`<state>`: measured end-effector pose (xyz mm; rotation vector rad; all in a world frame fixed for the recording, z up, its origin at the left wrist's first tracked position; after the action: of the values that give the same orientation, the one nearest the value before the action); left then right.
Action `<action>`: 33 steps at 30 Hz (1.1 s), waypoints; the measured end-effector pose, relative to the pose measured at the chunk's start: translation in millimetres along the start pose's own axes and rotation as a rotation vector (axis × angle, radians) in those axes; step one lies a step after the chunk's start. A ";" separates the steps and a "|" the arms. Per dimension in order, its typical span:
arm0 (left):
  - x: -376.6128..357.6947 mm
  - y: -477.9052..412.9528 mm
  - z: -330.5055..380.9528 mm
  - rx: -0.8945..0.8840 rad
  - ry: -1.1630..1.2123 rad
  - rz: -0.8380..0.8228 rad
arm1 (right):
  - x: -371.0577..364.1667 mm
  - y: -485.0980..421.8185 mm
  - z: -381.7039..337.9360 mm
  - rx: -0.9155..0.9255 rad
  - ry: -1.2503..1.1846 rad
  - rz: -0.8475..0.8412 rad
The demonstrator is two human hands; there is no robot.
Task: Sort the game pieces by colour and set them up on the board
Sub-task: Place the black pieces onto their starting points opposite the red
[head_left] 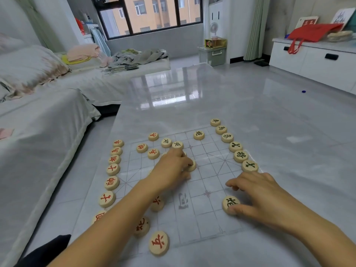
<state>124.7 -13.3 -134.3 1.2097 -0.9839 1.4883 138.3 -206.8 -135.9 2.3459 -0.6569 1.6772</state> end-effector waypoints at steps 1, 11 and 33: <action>-2.2 3.8 1.2 -0.024 -0.026 -0.008 | 0.8 0.0 -0.9 -0.002 -0.001 0.013; 1.8 33.3 33.3 -0.127 -0.109 -0.028 | 2.4 -3.1 -9.1 0.028 -0.011 0.080; -12.7 114.8 50.5 0.070 -0.082 -0.149 | -18.3 13.4 -57.3 0.133 0.121 -0.030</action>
<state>24.9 -90.1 -139.7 1.3731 -0.8818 1.3746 78.6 -191.5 -134.6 2.3055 -0.5004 1.8859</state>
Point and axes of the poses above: each hand's wrist, its own y-axis away from the middle knuckle, its own x-axis out of the back of the hand, z = x × y, the point moved 6 cm from there along -y, towards the middle knuckle, and after that the axes turned 12 degrees about x, right-handed, at the moved point
